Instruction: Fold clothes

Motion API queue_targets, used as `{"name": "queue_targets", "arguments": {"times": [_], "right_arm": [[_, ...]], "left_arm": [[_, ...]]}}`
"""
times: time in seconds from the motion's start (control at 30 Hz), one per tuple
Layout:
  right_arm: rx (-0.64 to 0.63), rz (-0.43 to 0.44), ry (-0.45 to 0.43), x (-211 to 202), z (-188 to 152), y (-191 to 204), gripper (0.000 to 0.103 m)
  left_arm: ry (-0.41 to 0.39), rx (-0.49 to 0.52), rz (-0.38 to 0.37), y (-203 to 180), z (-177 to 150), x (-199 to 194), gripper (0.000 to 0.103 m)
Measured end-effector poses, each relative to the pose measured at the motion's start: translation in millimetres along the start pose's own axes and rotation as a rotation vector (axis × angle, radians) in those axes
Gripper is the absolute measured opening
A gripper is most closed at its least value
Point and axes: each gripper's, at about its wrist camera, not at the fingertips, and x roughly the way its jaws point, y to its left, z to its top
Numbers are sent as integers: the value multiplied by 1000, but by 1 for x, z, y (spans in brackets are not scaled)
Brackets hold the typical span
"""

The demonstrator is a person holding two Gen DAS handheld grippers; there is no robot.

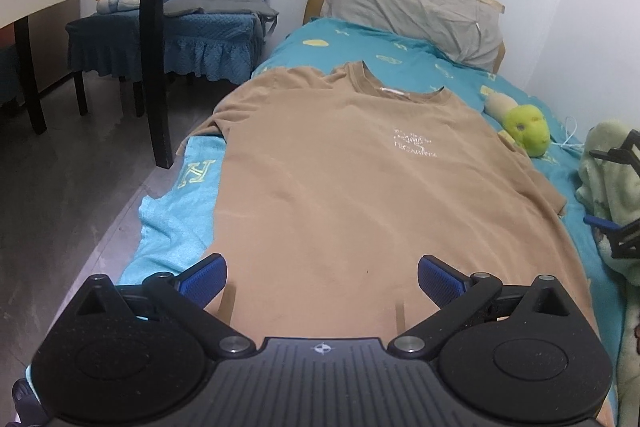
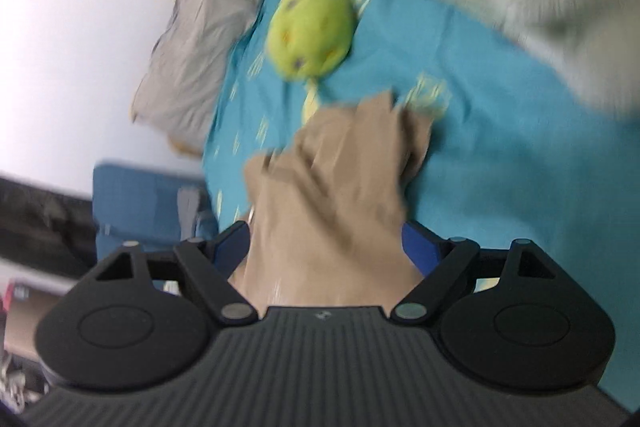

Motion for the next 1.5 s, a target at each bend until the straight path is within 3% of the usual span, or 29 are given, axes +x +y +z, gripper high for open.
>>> {"name": "queue_targets", "arguments": {"times": [0.2,0.3,0.4,0.47,0.53,0.63,0.8,0.9,1.03,1.1,1.13,1.17,1.27,1.37,1.5], "right_arm": [[-15,-102,9,52,18,-6,85],[-45,-98,9,75,27,-8,84],[-83,-94,-22,90,35,-7,77],[-101,-95,-44,97,43,-7,43],[-110,-91,-33,100,46,-11,21],[-161,-71,-79,90,46,-4,15],[-256,-13,-325,33,38,14,13],[-269,-86,-291,22,35,5,13],[-217,-108,-176,18,32,-8,23],[-174,-66,-150,16,28,-10,45],[-153,-45,-137,15,26,-11,73],[-131,-24,-124,14,24,-12,94],[-68,13,-74,20,17,-15,94],[-8,-51,-22,35,9,-17,93],[12,-45,-32,35,7,-16,92]], "left_arm": [[26,-33,-45,-1,6,19,103],[42,-56,-78,0,10,32,103],[59,-56,-93,0,11,44,103],[67,-48,-86,1,11,50,103],[69,-50,-82,3,11,54,103],[58,-73,-87,8,13,53,103],[32,-86,-99,10,15,45,103],[27,-84,-108,9,15,41,103],[22,-75,-115,6,14,37,103],[18,-71,-118,5,14,35,103],[15,-72,-117,6,14,34,103],[13,-74,-116,6,13,32,103],[20,-91,-120,8,13,32,103],[37,-96,-120,8,12,36,103],[48,-93,-119,8,11,42,103]]}}
